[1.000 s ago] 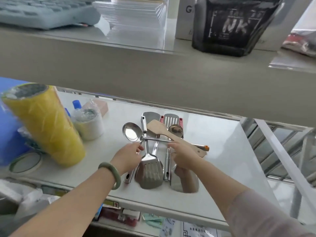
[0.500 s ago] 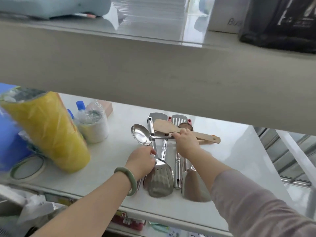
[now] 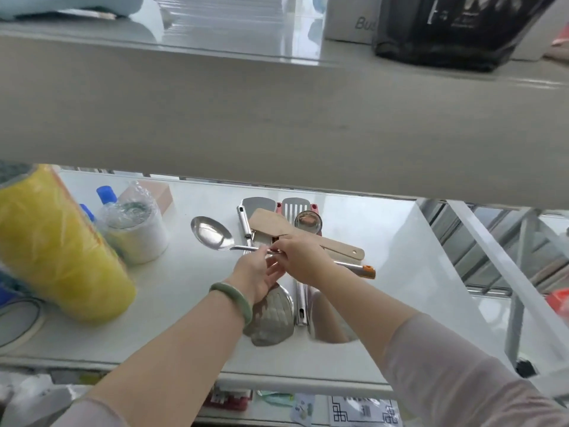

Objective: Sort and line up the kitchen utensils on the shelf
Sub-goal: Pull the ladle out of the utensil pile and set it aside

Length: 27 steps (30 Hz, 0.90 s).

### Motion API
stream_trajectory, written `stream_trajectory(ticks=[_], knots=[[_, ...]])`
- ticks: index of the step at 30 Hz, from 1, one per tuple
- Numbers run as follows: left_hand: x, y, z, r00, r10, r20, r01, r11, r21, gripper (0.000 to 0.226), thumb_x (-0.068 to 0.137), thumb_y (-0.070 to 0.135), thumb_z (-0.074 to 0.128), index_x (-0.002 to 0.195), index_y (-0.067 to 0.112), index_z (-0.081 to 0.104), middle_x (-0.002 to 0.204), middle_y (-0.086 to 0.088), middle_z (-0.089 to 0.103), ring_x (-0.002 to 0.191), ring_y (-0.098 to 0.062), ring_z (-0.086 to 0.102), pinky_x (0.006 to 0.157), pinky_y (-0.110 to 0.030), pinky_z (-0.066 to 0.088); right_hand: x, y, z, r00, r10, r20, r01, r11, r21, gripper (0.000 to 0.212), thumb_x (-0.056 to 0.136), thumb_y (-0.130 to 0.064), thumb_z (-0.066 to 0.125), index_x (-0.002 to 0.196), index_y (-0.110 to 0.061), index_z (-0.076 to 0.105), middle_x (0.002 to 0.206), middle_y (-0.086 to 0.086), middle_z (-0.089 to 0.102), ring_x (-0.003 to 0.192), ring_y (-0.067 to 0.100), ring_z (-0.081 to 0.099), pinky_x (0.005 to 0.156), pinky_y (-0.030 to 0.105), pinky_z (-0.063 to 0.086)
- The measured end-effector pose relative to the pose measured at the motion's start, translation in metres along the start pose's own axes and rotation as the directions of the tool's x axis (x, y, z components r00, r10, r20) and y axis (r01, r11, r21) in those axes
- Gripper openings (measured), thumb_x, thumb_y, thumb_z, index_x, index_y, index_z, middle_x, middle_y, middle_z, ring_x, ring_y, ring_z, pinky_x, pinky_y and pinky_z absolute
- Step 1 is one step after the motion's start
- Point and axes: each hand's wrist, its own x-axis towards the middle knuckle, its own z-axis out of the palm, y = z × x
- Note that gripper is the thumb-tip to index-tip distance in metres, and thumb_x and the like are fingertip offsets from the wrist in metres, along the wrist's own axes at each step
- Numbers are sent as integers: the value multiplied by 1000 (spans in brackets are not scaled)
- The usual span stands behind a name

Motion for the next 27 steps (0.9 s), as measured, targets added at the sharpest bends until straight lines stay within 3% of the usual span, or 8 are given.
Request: stream_trajectory(ticks=[3, 6, 8, 10, 13, 17, 23, 27], knots=[[-1, 1, 0, 998, -6, -66, 4, 1000, -29, 28, 99, 6, 34, 80, 3, 54, 64, -12, 61, 38, -17, 61, 36, -24, 53, -11, -5, 0, 997, 28, 71, -41, 983, 179, 30, 93, -26, 53, 121, -22, 63, 110, 6, 66, 97, 21, 60, 86, 32, 48], [-1, 2, -4, 996, 11, -93, -5, 998, 57, 23, 98, 6, 28, 85, 11, 47, 77, -12, 63, 65, -22, 64, 57, -38, 56, -21, 8, -7, 959, 278, 53, -278, 888, 367, 28, 93, -24, 49, 113, -20, 68, 93, -4, 68, 71, 9, 60, 64, 21, 44], [-3, 5, -8, 996, 31, -88, -19, 991, 129, 21, 97, 8, 28, 87, 11, 46, 80, -12, 65, 72, -24, 64, 61, -42, 55, -29, 27, -13, 876, 479, -58, -436, 838, 327, 28, 91, -16, 46, 104, -17, 71, 94, -2, 71, 80, 15, 64, 69, 22, 43], [-5, 8, -11, 998, 45, -53, -34, 983, 181, 19, 97, 10, 29, 90, 10, 47, 80, -13, 65, 70, -24, 65, 59, -38, 55, -36, 42, -14, 821, 567, -66, -542, 810, 227, 26, 87, -16, 48, 94, -14, 73, 101, 5, 73, 96, 26, 63, 82, 28, 46], [-7, 9, -14, 1000, 27, 5, -27, 966, 256, 17, 97, 13, 33, 93, 10, 49, 78, -11, 68, 63, -21, 67, 53, -31, 57, -38, 40, -4, 802, 597, 17, -593, 793, 143, 27, 85, -30, 57, 78, -8, 71, 82, 8, 70, 91, 28, 63, 72, 28, 42], [-6, 5, -14, 999, -26, 39, 13, 950, 313, 16, 95, 19, 43, 97, 9, 55, 61, -5, 74, 44, -14, 66, 41, -24, 53, -29, 27, 9, 751, 652, 105, -660, 747, 79, 35, 82, -42, 60, 81, -7, 67, 76, 6, 62, 89, 26, 64, 65, 28, 43], [-6, 1, -19, 997, -9, 72, -10, 965, 263, 18, 95, 21, 43, 95, 8, 56, 60, -2, 74, 56, -12, 72, 43, -22, 53, -15, 17, 14, 597, 780, 186, -800, 594, 78, 21, 83, -16, 52, 99, -10, 64, 102, 6, 68, 95, 26, 65, 68, 28, 46], [-10, 2, -18, 994, 39, 101, -65, 961, 270, 11, 94, 18, 49, 94, 8, 53, 76, -6, 69, 53, -7, 67, 38, -17, 47, -13, 22, 7, 594, 784, 183, -802, 557, 214, 11, 78, -18, 52, 69, -12, 54, 78, 3, 61, 77, 26, 61, 54, 22, 40]])
